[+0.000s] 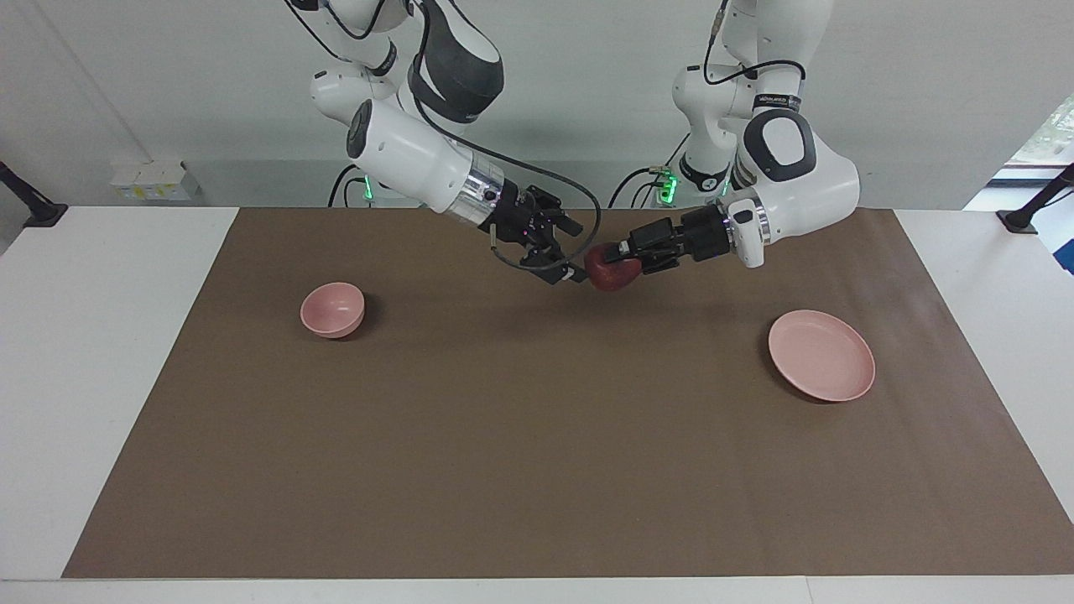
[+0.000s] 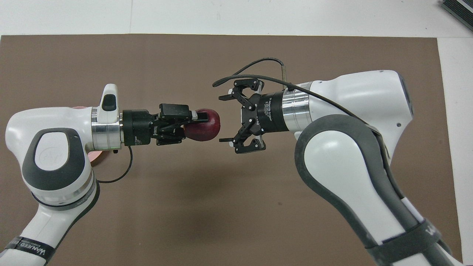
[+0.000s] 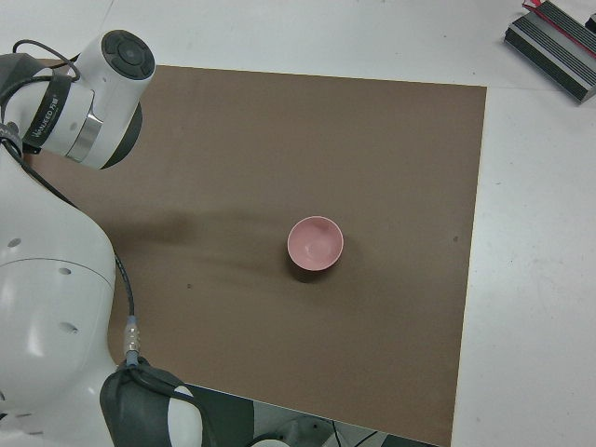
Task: Move apple from plate to bowl
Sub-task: 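Carry the apple toward the right gripper and close the right gripper on it, then open the left gripper and pull it back from the apple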
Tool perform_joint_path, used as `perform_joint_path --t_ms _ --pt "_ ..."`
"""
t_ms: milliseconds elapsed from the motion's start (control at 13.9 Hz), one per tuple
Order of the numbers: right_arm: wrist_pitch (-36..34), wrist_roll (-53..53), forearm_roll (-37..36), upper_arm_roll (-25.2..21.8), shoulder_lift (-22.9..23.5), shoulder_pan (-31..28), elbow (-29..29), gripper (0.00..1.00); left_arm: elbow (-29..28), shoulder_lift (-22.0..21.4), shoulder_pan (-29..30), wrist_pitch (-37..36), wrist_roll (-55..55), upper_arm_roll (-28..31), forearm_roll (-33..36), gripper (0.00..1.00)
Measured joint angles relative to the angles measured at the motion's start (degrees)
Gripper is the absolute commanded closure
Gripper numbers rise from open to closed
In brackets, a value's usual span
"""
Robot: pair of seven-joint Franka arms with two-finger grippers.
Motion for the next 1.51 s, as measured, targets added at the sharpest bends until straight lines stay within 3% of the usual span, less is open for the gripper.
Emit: perform_joint_path --t_ms 215,287,359,718,790,862,934,1006,1293,1508 --pt "1.4 0.0 0.0 0.0 1.6 1.6 0.0 0.00 0.0 -0.1 -0.2 0.0 0.0 0.0 0.0 1.00" --pt "3.0 0.0 0.0 0.0 2.5 2.5 0.0 0.13 0.0 -0.1 -0.3 0.0 0.0 0.0 0.0 1.00" --pt "3.9 0.0 0.0 0.0 3.2 3.1 0.0 0.99 0.0 -0.2 -0.5 0.0 0.1 0.0 0.0 1.00" --pt "3.1 0.0 0.0 -0.1 3.6 3.0 0.2 1.00 0.0 -0.2 -0.6 1.1 0.4 0.1 -0.3 1.00" --pt "3.1 0.0 0.0 -0.1 3.6 3.0 0.2 1.00 0.0 -0.2 -0.7 1.1 0.4 0.1 -0.3 0.76" --pt "3.1 0.0 0.0 -0.1 3.6 3.0 0.2 1.00 0.0 -0.2 -0.7 1.1 0.4 0.1 -0.3 0.40" --pt "3.1 0.0 0.0 -0.1 3.6 3.0 0.2 1.00 0.0 -0.2 -0.7 1.2 0.4 0.1 -0.3 0.13" --pt "3.0 0.0 0.0 -0.1 3.6 3.0 0.2 1.00 0.0 -0.2 -0.7 1.2 0.4 0.1 -0.3 0.00" --pt "3.1 -0.2 -1.6 -0.4 3.7 2.7 0.4 1.00 0.0 -1.6 -0.7 1.2 -3.4 0.2 -0.1 0.00" --pt "2.1 -0.2 -7.4 -0.6 3.9 2.1 0.5 1.00 0.3 -4.3 -0.6 1.2 -7.0 1.0 3.6 0.00"
